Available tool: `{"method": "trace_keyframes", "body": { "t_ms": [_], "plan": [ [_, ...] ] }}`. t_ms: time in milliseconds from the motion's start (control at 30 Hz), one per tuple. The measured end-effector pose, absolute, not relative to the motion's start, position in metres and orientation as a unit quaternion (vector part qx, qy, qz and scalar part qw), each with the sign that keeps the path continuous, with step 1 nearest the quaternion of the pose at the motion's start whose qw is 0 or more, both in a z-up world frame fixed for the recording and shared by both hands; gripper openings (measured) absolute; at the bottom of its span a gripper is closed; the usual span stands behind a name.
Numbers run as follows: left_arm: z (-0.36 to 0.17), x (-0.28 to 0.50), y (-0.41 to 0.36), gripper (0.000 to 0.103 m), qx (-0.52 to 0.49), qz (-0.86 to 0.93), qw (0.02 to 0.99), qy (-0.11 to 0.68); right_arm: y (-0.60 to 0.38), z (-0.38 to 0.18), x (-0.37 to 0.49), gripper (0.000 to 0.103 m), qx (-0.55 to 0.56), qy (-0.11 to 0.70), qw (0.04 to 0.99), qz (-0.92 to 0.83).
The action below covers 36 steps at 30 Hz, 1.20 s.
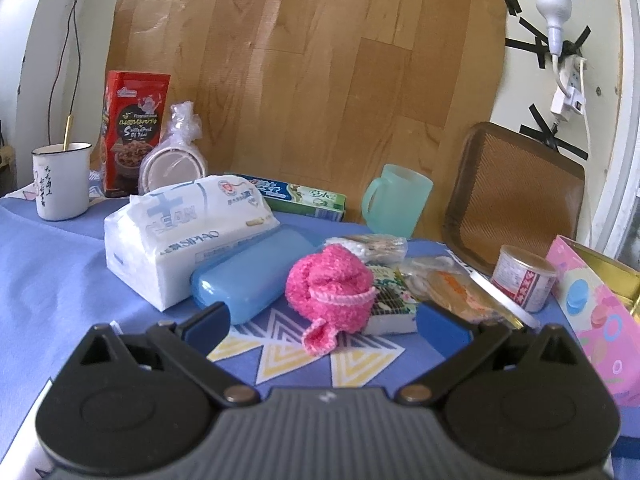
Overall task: Organize soft objects
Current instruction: 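Move the right tool to the white wipe packet and grasp it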
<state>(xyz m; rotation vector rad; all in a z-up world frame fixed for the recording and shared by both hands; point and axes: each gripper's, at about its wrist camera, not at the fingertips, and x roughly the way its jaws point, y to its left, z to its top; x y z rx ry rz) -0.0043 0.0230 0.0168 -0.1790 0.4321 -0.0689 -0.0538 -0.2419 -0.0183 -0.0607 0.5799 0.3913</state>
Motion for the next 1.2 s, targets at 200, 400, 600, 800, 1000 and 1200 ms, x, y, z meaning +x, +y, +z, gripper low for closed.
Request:
{"method": "trace_keyframes", "body": {
  "t_ms": [200, 400, 600, 800, 1000, 1200],
  "plan": [
    [0.0163, -0.0047, 0.0219, 0.103, -0.084, -0.035, 0.972, 0.215, -0.2412, -0.0194, -0.0565, 0.084, -0.035, 0.280, 0.940, 0.192],
    [0.0163, -0.0048, 0.0220, 0.103, -0.082, -0.037, 0.972, 0.216, -0.2400, -0.0189, -0.0571, 0.085, -0.038, 0.280, 0.940, 0.190],
    [0.0166, -0.0048, 0.0215, 0.103, -0.080, -0.041, 0.972, 0.215, -0.2367, -0.0197, -0.0567, 0.090, -0.042, 0.280, 0.940, 0.188],
    [0.0164, -0.0049, 0.0210, 0.103, -0.080, -0.050, 0.972, 0.217, -0.2358, -0.0207, -0.0585, 0.091, -0.045, 0.277, 0.942, 0.185],
    [0.0159, -0.0048, 0.0210, 0.103, -0.081, -0.057, 0.971, 0.219, -0.2360, -0.0214, -0.0601, 0.092, -0.045, 0.275, 0.943, 0.183],
    [0.0156, -0.0050, 0.0206, 0.103, -0.080, -0.060, 0.970, 0.220, -0.2356, -0.0216, -0.0602, 0.092, -0.045, 0.274, 0.943, 0.182]
  ]
}}
